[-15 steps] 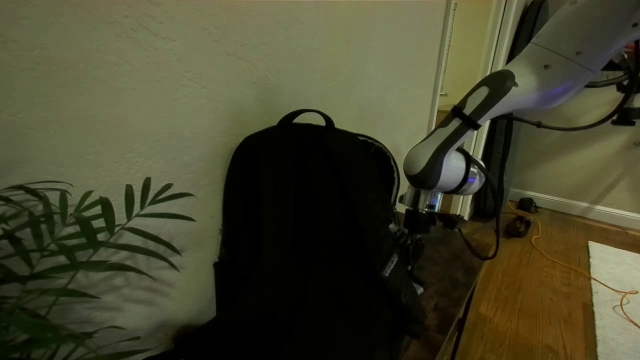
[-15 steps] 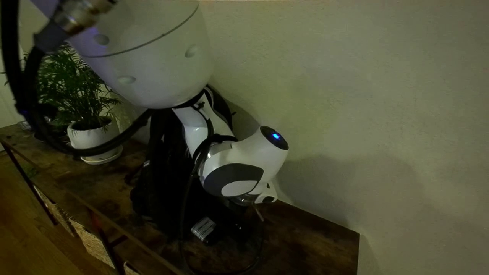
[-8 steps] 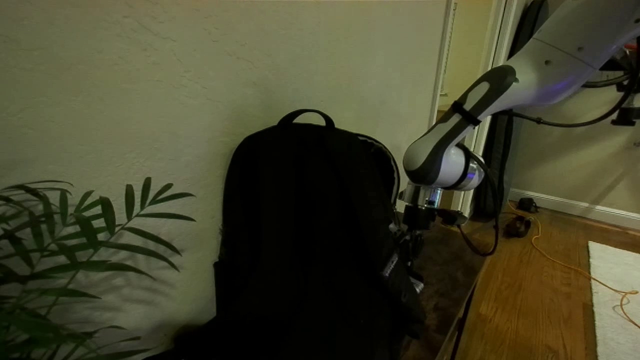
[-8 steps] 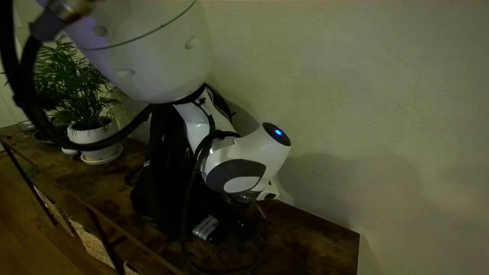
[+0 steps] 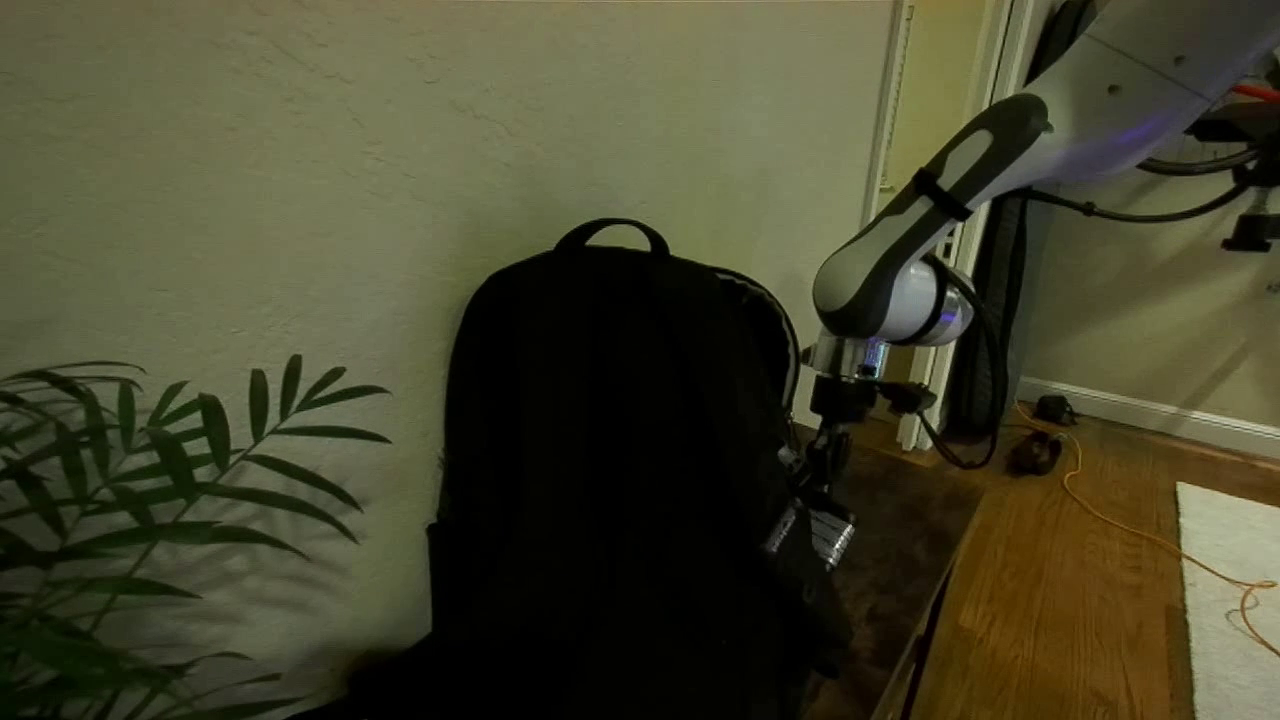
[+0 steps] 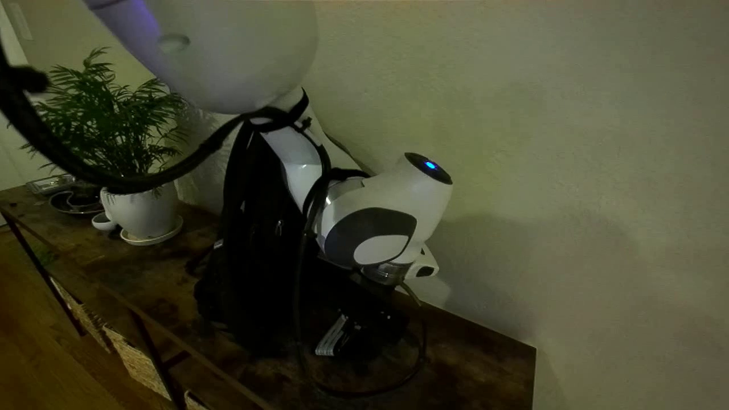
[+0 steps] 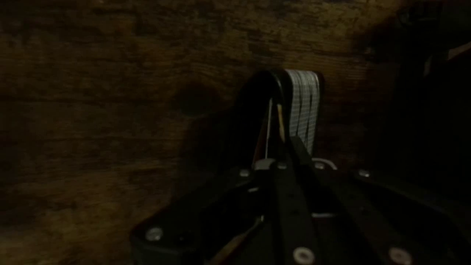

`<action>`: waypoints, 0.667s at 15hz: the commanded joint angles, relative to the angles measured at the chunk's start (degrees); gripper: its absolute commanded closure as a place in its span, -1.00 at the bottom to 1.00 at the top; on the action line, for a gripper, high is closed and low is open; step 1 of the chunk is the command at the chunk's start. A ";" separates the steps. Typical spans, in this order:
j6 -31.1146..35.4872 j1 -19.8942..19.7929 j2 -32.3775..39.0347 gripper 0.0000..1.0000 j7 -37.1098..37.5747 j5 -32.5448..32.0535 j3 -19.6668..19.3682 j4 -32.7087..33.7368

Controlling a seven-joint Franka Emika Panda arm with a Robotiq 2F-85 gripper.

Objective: Pick up the wallet and put it in the bag

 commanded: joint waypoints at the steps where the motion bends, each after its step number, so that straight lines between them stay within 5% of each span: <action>1: -0.54 3.62 -4.21 0.96 0.96 -3.78 -4.16 -2.18; 10: 6.11 16.43 -5.36 0.95 7.38 -21.17 -12.56 -4.61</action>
